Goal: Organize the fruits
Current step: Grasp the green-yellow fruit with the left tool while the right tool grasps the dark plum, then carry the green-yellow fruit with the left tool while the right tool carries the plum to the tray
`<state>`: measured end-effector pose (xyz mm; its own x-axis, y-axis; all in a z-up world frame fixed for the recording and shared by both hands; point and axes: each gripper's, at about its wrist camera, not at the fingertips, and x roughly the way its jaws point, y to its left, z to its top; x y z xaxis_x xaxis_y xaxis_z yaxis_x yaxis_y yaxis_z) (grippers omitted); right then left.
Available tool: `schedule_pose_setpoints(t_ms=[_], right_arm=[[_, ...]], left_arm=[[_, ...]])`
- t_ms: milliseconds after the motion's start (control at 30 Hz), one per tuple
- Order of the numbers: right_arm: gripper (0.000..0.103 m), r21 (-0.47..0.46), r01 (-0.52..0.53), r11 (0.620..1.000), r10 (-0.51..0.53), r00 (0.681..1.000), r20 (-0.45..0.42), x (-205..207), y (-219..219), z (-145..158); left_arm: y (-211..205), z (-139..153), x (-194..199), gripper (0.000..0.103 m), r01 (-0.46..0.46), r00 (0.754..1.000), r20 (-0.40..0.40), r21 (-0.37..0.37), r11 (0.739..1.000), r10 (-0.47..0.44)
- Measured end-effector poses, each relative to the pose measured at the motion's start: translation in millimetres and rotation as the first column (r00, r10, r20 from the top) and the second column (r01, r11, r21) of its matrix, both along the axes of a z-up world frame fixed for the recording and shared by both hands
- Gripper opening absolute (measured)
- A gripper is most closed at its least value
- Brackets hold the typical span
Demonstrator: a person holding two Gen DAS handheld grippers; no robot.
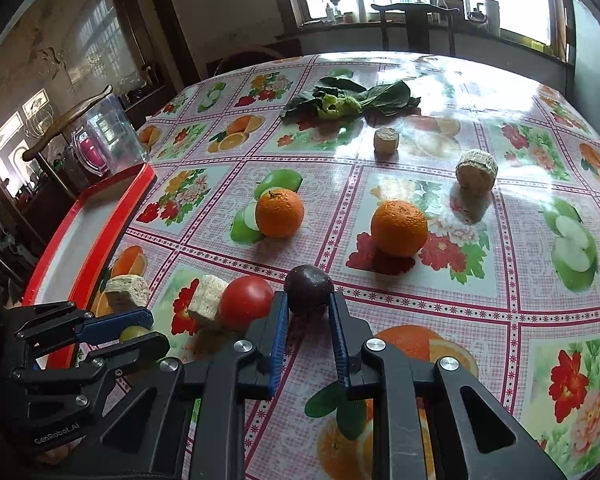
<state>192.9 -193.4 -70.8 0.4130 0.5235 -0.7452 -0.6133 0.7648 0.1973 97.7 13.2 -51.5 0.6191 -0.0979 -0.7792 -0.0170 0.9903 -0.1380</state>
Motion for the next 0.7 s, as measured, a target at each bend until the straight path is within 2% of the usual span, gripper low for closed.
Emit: schedule_pose_setpoints(t_ms=[67,367,700], right_arm=[[0.020,0.016,0.003,1.000,-0.003,1.000,-0.003,-4,-5,3],[0.020,0.060,-0.005,0.998,0.005,1.000,0.000,-39,-23,18],[0.020,0.111,-0.029,0.993,0.028,1.000,0.015,-70,-25,38]], left_arm=[[1,3,-6,0.022,0.003,1.000,0.004,-0.025,1.000,-0.003],[0,20,-30,0.022,-0.003,0.999,0.040,-0.034,0.999,0.004],[6,38,-59,0.022,-0.022,0.996,0.086,-0.049,0.999,0.026]])
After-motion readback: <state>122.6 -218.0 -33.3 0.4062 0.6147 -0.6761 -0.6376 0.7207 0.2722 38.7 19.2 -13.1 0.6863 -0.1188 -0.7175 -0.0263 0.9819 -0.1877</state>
